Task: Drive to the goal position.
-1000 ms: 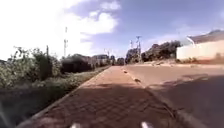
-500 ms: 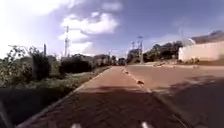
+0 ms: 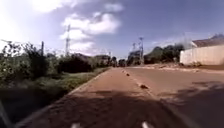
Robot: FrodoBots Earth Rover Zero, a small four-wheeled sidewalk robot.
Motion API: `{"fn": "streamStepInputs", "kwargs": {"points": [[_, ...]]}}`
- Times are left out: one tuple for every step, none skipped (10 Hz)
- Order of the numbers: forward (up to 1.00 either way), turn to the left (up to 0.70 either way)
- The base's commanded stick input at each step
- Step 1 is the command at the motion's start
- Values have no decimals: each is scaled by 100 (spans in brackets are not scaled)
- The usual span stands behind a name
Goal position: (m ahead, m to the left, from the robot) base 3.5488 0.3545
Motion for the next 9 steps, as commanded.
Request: {"fn": "streamStepInputs", "kwargs": {"points": [[70, 0], [70, 0], [70, 0], [70, 0], [70, 0], [70, 0], [70, 0], [70, 0], [70, 0]]}}
